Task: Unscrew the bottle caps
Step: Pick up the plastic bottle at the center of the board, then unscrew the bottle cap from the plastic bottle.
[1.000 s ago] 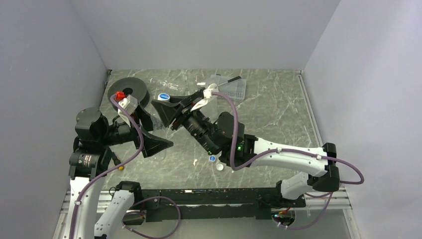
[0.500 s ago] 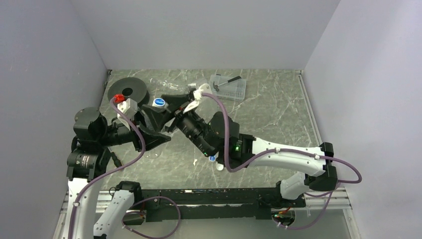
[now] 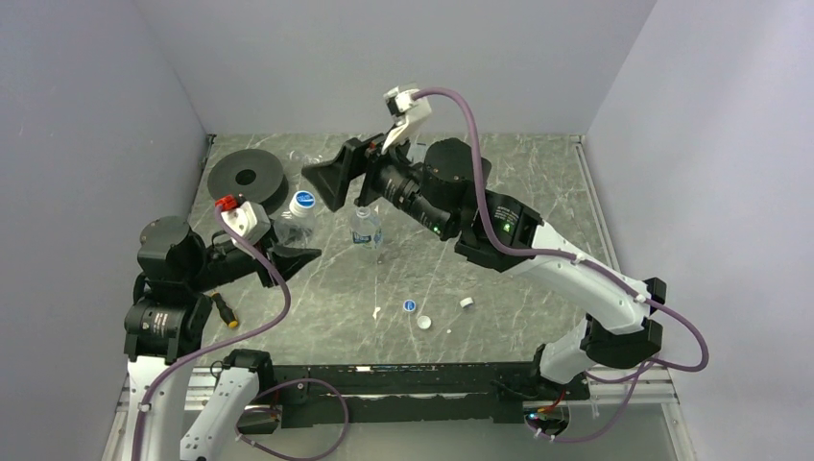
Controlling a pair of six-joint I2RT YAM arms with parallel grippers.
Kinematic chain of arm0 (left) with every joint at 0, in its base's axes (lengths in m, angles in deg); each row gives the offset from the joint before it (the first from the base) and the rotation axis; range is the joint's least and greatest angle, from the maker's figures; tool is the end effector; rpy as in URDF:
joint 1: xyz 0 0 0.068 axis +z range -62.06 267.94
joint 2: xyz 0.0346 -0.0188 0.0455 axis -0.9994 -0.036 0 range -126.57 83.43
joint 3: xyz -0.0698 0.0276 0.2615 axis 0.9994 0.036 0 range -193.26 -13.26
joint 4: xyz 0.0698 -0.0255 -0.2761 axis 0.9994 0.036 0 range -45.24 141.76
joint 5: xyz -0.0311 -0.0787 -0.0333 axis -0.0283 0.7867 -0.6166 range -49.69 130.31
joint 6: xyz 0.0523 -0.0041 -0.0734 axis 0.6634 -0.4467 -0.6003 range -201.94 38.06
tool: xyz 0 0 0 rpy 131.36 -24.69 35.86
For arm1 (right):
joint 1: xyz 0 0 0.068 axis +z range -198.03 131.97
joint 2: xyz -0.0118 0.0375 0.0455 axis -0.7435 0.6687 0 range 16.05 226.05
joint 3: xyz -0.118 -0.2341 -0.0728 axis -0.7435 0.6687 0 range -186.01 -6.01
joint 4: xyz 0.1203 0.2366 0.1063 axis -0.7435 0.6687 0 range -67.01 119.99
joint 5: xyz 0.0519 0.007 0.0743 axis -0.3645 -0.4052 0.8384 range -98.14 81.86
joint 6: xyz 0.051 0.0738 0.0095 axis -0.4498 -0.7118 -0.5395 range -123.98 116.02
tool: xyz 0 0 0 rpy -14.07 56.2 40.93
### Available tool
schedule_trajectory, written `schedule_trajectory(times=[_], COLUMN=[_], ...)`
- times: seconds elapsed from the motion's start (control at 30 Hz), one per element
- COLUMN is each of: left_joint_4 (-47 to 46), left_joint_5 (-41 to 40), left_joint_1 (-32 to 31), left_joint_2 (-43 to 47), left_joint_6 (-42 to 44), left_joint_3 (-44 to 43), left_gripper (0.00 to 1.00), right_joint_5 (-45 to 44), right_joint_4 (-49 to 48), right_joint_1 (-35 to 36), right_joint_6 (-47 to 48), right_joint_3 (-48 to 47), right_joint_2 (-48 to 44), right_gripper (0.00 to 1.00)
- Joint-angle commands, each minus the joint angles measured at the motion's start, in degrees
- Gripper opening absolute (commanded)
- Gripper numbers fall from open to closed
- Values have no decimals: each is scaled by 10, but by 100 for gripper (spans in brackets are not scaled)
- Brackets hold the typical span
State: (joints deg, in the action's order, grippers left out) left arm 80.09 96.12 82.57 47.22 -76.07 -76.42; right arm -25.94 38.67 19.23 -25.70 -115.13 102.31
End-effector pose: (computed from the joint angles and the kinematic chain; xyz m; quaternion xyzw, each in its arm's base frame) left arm 0.1332 -0.0794 0.4278 0.3699 0.6357 -0.3518 0.5791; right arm 0.1692 0.3397 0.5555 -0.1459 0.6474 0.4462 0.6003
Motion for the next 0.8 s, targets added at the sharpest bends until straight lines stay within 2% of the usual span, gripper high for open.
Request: schedule_trajectory(times=[0.0,0.17,0.33,0.77], left_joint_4=[-19,-38,-50,-53], left_joint_5=[-59,-80,-73,-70], left_joint_1=[2,2,2,2], left_joint_2=[-5,-13,-14,-7], left_joint_6=[14,-18,-38,-78], left_joint_3=[-9,-4,-4,2], left_gripper=[6,4,4,5], right_joint_5=[92,132,130,101], right_joint_4=[28,-43,-62,-110], right_joint_1=[6,6,6,15], right_joint_6=[-17,-30,-38,-46], right_joint_3=[-19,20,8,-8], right_joint_2=[2,-6,22,64], right_gripper=[82,80,76,38])
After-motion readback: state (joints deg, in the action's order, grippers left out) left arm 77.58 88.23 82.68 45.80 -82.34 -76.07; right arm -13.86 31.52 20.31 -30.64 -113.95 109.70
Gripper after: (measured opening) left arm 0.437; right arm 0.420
